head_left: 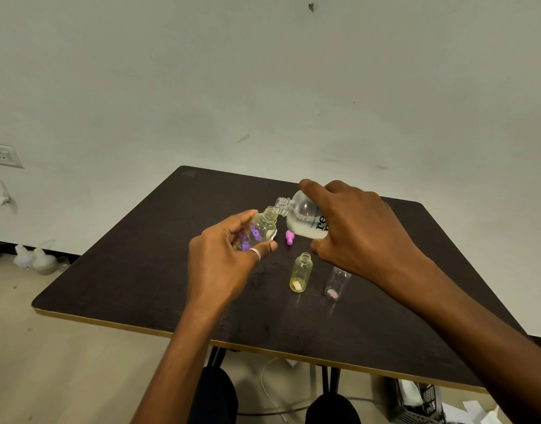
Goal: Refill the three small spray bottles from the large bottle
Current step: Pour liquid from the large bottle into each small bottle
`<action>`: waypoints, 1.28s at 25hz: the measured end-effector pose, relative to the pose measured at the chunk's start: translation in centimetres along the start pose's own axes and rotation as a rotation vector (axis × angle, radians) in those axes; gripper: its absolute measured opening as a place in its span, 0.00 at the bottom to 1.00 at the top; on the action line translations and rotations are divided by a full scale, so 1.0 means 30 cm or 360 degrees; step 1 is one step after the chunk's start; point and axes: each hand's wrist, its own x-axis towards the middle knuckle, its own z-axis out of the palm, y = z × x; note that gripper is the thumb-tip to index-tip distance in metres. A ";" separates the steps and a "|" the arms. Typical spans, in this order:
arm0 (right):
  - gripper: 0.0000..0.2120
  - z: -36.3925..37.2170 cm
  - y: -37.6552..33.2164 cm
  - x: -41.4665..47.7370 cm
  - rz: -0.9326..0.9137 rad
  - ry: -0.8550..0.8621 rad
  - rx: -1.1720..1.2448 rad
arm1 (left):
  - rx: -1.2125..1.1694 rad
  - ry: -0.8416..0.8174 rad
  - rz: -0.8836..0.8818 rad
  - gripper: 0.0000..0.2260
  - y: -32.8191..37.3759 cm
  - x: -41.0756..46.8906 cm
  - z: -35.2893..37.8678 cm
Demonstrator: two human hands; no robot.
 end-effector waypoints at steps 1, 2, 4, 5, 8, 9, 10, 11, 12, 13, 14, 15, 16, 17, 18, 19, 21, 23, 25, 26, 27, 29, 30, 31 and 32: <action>0.34 -0.001 0.000 0.000 0.0001 0.0002 -0.0002 | 0.0004 0.0004 0.0003 0.29 0.001 0.000 0.001; 0.34 -0.001 -0.001 0.001 0.0002 0.0004 -0.0007 | 0.0005 0.0007 0.0002 0.29 0.001 0.000 0.001; 0.33 -0.002 -0.001 0.001 0.0005 0.0004 -0.0016 | -0.0003 0.0008 -0.0004 0.28 0.001 0.000 0.001; 0.33 -0.003 -0.001 0.001 0.0009 -0.0001 -0.0017 | -0.0009 0.0007 -0.0006 0.28 0.002 0.000 0.000; 0.34 -0.003 -0.002 0.000 0.0006 -0.0006 -0.0020 | -0.0013 0.0005 -0.0006 0.28 0.001 -0.001 0.000; 0.34 -0.003 -0.003 -0.001 0.0003 -0.0006 -0.0021 | -0.0012 0.0005 -0.0006 0.28 0.001 -0.002 0.000; 0.34 -0.003 -0.003 -0.001 0.0001 -0.0007 -0.0021 | -0.0011 0.0004 -0.0007 0.28 0.000 -0.001 0.000; 0.34 -0.005 -0.003 -0.002 0.0000 -0.0008 -0.0018 | -0.0013 0.0004 -0.0008 0.28 0.000 -0.002 0.001; 0.34 -0.005 -0.003 -0.001 0.0003 -0.0009 -0.0015 | -0.0017 0.0002 -0.0009 0.28 -0.001 -0.001 0.001; 0.34 -0.006 -0.003 -0.001 0.0007 -0.0011 -0.0013 | -0.0018 0.0000 -0.0008 0.28 -0.001 -0.001 0.001; 0.34 -0.006 -0.002 0.000 0.0010 -0.0014 -0.0013 | -0.0018 -0.0001 -0.0006 0.28 -0.002 0.000 0.001; 0.34 -0.006 -0.002 0.000 0.0012 -0.0017 -0.0017 | -0.0019 -0.0002 -0.0003 0.28 -0.001 -0.001 0.001; 0.35 -0.005 -0.002 0.000 0.0010 -0.0019 -0.0022 | -0.0023 -0.0002 -0.0004 0.28 -0.001 -0.001 0.001; 0.35 -0.005 -0.002 0.000 0.0008 -0.0021 -0.0029 | -0.0028 -0.0001 -0.0007 0.28 -0.002 -0.001 0.001; 0.35 -0.006 -0.002 -0.001 0.0006 -0.0025 -0.0032 | -0.0031 0.0000 -0.0011 0.28 -0.001 -0.001 0.002; 0.35 -0.008 -0.001 -0.001 0.0007 -0.0027 -0.0033 | -0.0032 0.0001 -0.0013 0.28 -0.001 -0.001 0.003; 0.35 -0.011 -0.001 -0.001 0.0007 -0.0023 -0.0034 | -0.0035 -0.0001 -0.0018 0.28 -0.002 0.000 0.006; 0.35 -0.012 -0.002 -0.001 0.0007 -0.0025 -0.0035 | -0.0033 -0.0005 -0.0018 0.28 -0.001 0.001 0.007; 0.35 -0.014 -0.002 -0.001 0.0009 -0.0030 -0.0026 | -0.0035 -0.0004 -0.0014 0.28 -0.001 0.000 0.006; 0.35 -0.015 -0.002 -0.001 0.0006 -0.0029 -0.0020 | -0.0039 -0.0003 -0.0012 0.28 0.000 0.000 0.005; 0.35 -0.017 -0.002 -0.002 0.0002 -0.0025 -0.0015 | -0.0042 -0.0002 -0.0009 0.28 0.001 -0.002 0.004; 0.34 -0.018 -0.002 -0.004 -0.0005 -0.0021 -0.0015 | -0.0037 -0.0001 -0.0009 0.28 0.004 -0.003 0.003; 0.34 -0.018 -0.002 -0.004 -0.0007 -0.0021 -0.0015 | -0.0035 0.0000 -0.0009 0.28 0.005 -0.003 0.003; 0.34 -0.018 -0.002 -0.004 -0.0006 -0.0020 -0.0017 | -0.0036 0.0000 -0.0009 0.28 0.006 -0.004 0.003; 0.34 -0.018 -0.002 -0.003 -0.0004 -0.0016 -0.0023 | -0.0038 -0.0002 -0.0009 0.28 0.006 -0.004 0.003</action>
